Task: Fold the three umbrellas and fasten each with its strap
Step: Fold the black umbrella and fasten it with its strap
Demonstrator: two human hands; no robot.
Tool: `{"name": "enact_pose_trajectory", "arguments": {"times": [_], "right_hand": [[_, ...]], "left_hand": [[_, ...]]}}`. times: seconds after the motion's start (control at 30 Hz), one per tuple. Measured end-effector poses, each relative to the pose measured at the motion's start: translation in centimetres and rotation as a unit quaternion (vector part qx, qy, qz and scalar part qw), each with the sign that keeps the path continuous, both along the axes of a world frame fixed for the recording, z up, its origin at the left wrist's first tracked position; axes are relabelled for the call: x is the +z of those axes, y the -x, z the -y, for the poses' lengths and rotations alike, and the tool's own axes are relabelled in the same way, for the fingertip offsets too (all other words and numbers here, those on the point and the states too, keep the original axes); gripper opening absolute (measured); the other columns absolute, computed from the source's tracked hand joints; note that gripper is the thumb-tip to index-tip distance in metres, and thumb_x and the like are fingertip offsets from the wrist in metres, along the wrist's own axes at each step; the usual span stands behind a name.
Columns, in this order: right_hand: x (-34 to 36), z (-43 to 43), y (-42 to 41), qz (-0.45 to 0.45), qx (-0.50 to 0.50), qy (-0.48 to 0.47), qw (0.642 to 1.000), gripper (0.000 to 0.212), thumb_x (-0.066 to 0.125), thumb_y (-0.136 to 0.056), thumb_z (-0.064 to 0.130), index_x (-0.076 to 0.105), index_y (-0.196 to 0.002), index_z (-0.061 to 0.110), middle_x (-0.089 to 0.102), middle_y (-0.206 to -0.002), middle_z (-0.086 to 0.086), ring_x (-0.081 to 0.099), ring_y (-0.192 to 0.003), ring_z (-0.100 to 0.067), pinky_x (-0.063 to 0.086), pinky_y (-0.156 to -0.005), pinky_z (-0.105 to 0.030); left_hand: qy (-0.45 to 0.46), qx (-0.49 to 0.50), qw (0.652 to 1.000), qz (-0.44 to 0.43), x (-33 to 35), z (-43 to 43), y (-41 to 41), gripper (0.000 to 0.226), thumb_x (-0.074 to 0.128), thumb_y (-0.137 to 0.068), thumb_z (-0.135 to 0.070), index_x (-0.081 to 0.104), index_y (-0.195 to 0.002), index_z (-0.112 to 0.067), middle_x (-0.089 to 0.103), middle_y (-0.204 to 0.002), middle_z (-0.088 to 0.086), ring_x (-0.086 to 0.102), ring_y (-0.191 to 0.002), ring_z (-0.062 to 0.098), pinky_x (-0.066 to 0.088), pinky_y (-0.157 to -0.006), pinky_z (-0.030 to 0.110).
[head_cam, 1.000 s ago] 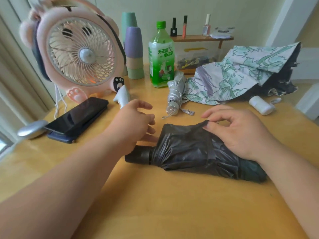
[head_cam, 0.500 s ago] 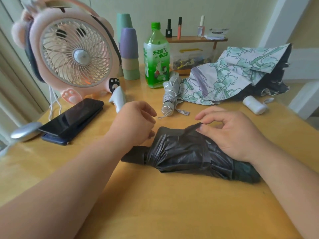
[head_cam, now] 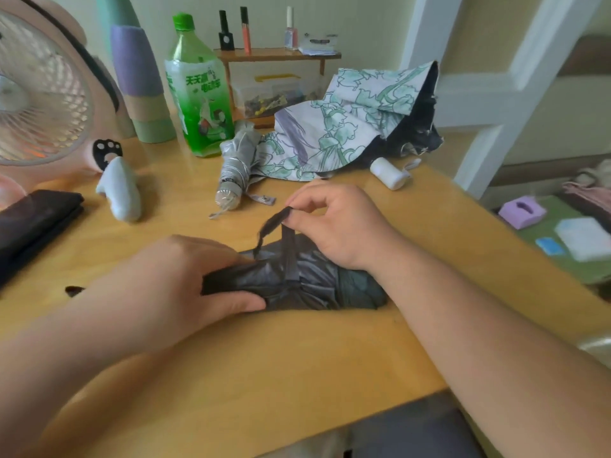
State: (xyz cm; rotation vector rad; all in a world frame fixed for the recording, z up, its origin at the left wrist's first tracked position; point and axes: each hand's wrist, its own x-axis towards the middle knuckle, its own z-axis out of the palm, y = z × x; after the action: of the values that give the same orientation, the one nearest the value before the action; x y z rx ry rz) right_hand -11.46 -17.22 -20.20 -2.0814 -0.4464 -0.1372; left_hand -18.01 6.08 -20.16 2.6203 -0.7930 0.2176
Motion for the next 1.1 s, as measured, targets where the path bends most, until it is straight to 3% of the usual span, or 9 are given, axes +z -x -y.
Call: {"name": "enact_pose_trajectory", "arguments": {"times": [0.2,0.33,0.47,0.6,0.7,0.77,0.87,0.97,1.1], "right_hand": [[-0.4,0.0,-0.3,-0.032,-0.023,0.029,0.999,0.014,0.078,-0.089,0.025,0.077,-0.078,0.015,0.075,-0.097,-0.011,0.067,-0.091,-0.028,0.055,-0.086,-0.042],[-0.4,0.1,-0.3,-0.022,-0.027,0.033,0.999,0.013,0.078,-0.089,0.026,0.078,-0.08,0.017,0.075,-0.091,-0.007,0.068,-0.085,-0.022,0.056,-0.083,-0.037],[-0.3,0.3,-0.2,-0.025,-0.044,0.022,0.998,0.019,0.076,-0.09,0.023,0.072,-0.072,0.028,0.074,-0.083,-0.003,0.063,-0.072,-0.012,0.05,-0.069,-0.023],[0.1,0.5,-0.4,-0.021,-0.044,0.008,0.999,0.009,0.075,-0.091,0.021,0.08,-0.085,0.017,0.076,-0.096,-0.002,0.068,-0.089,-0.016,0.052,-0.08,-0.023],[1.9,1.0,-0.3,-0.002,-0.009,-0.029,1.0,0.006,0.075,-0.091,0.012,0.078,-0.085,0.013,0.072,-0.107,0.008,0.066,-0.087,0.002,0.046,-0.08,-0.006],[2.8,1.4,-0.2,-0.002,0.014,-0.013,1.0,0.013,0.076,-0.091,0.015,0.075,-0.08,0.021,0.07,-0.113,0.012,0.066,-0.086,0.008,0.049,-0.087,-0.011],[2.0,1.5,-0.3,-0.019,-0.028,0.072,0.997,0.015,0.076,-0.091,0.027,0.073,-0.077,0.03,0.074,-0.109,0.01,0.068,-0.099,-0.007,0.051,-0.096,-0.027],[1.1,1.4,0.2,-0.027,-0.069,0.071,0.995,0.014,0.074,-0.092,0.031,0.075,-0.081,0.024,0.075,-0.093,0.007,0.068,-0.091,-0.013,0.05,-0.082,-0.027],[1.2,1.0,1.1,-0.011,-0.051,0.096,0.994,0.013,0.072,-0.093,0.033,0.074,-0.082,0.026,0.078,-0.095,-0.004,0.071,-0.093,-0.025,0.054,-0.086,-0.037]], "left_hand": [[0.015,0.025,0.997,-0.066,0.8,0.5,-0.3,0.055,0.043,-0.083,-0.083,0.055,-0.126,-0.051,0.047,-0.124,-0.041,0.041,-0.114,-0.025,0.029,-0.093,-0.003],[-0.096,0.022,0.983,-0.154,3.6,1.8,-1.1,0.07,0.048,-0.067,-0.091,0.053,-0.124,-0.052,0.051,-0.117,-0.031,0.045,-0.111,-0.009,0.038,-0.1,0.02],[-0.174,-0.007,0.978,-0.114,3.5,3.0,-2.3,0.074,0.055,-0.051,-0.095,0.064,-0.097,-0.038,0.054,-0.092,-0.019,0.054,-0.089,0.004,0.05,-0.08,0.033],[-0.135,-0.063,0.989,0.002,2.1,3.0,-2.8,0.043,0.066,-0.071,-0.072,0.058,-0.079,-0.031,0.051,-0.079,-0.014,0.049,-0.073,0.008,0.048,-0.069,0.038],[-0.167,-0.064,0.962,0.206,1.8,2.8,-2.4,0.041,0.06,-0.084,-0.061,0.069,-0.093,-0.021,0.052,-0.082,-0.007,0.053,-0.078,0.02,0.044,-0.07,0.039],[-0.151,-0.031,0.948,0.28,0.8,3.2,-2.1,0.044,0.056,-0.088,-0.053,0.072,-0.106,-0.016,0.058,-0.089,0.0,0.056,-0.084,0.027,0.043,-0.071,0.04],[-0.127,0.014,0.965,0.229,-1.4,3.5,-1.5,0.048,0.053,-0.089,-0.051,0.07,-0.118,-0.017,0.061,-0.099,0.003,0.059,-0.09,0.031,0.048,-0.074,0.044],[-0.096,0.024,0.989,0.107,-1.3,3.6,-1.0,0.062,0.042,-0.09,-0.067,0.068,-0.124,-0.022,0.057,-0.101,-0.003,0.055,-0.096,0.026,0.052,-0.079,0.044],[-0.057,-0.002,0.997,0.052,0.5,3.5,-0.6,0.066,0.036,-0.088,-0.076,0.075,-0.103,-0.025,0.048,-0.087,-0.01,0.048,-0.088,0.015,0.051,-0.075,0.037]]}}
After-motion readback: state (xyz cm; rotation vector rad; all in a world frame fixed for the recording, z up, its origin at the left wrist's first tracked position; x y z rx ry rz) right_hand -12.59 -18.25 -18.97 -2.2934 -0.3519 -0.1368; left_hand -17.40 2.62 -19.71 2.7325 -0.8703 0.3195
